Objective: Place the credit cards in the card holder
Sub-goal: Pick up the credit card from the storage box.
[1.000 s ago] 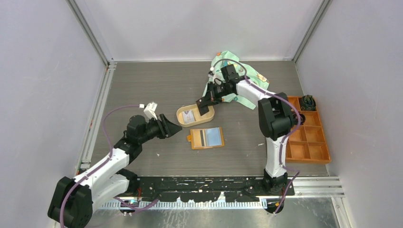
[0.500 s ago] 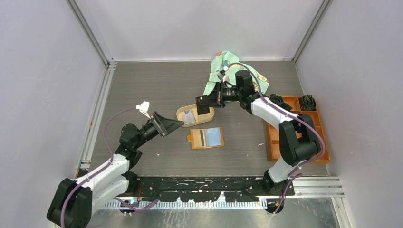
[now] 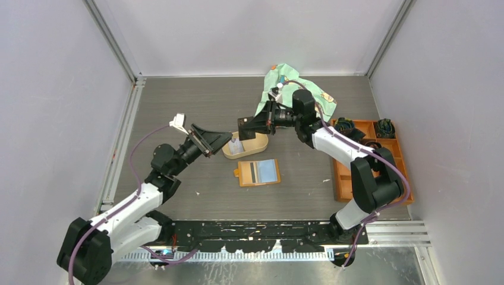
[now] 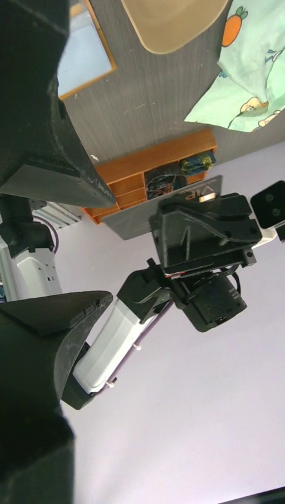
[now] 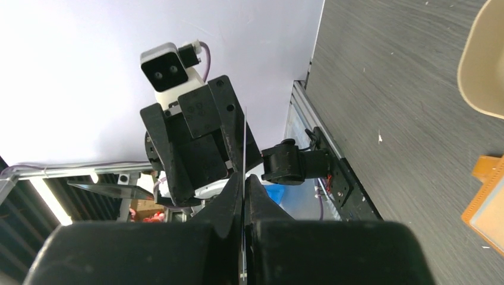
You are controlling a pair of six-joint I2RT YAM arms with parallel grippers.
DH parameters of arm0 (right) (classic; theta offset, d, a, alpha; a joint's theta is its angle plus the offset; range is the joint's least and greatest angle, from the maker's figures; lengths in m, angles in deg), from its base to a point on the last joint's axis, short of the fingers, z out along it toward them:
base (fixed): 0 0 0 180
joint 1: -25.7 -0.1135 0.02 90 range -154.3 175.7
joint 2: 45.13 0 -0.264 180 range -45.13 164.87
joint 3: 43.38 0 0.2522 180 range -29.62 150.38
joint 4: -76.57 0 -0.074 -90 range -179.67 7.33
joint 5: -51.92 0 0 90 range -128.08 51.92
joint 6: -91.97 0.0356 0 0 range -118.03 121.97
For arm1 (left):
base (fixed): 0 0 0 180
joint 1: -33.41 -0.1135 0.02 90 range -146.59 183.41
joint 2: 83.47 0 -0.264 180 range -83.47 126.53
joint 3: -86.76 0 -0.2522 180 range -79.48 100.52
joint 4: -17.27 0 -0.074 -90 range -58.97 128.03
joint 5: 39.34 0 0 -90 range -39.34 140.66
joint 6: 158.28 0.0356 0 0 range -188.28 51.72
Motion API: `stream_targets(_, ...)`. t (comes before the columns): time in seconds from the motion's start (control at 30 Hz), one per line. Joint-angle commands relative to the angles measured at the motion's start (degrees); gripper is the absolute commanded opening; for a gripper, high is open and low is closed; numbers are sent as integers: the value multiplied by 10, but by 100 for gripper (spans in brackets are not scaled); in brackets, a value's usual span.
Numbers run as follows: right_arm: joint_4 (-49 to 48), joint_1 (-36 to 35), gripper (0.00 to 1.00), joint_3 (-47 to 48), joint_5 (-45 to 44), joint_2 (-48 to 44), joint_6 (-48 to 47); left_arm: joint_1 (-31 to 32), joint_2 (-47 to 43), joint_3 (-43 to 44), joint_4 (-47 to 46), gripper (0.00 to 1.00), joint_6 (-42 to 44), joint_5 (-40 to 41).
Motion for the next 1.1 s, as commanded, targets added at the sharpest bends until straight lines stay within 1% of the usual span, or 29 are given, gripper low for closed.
stream_targets(0.0, -43, -12, 1, 2, 5, -18, 20, 15, 47, 52, 13, 53, -6, 14)
stream_targets(0.13, -47, -16, 1, 2, 8, -20, 17, 28, 88, 76, 11, 48, -4, 13)
stream_targets(0.3, -50, -25, 1, 3, 15, -23, 11, 32, 112, 94, 10, 40, -1, 11)
stream_targets(0.4, -50, -25, 1, 5, 20, -22, 8, 31, 113, 95, 11, 37, 2, 16)
stream_targets(0.53, -55, -28, 1, 5, 36, -25, -8, 31, 110, 94, 15, 36, 9, 27)
stream_targets(0.67, -56, -30, 1, 3, 59, -33, -34, 25, 116, 100, 3, 36, 13, 7)
stream_targets(0.83, -71, -33, 1, -14, 85, -45, -50, 16, 119, 98, -19, 31, 21, -14)
stream_targets(1.0, -71, -33, 1, -27, 93, -63, -66, 16, 135, 99, -47, 25, 15, -41)
stream_targets(1.07, -69, -34, 1, -29, 94, -68, -70, 16, 142, 97, -70, 21, 8, -51)
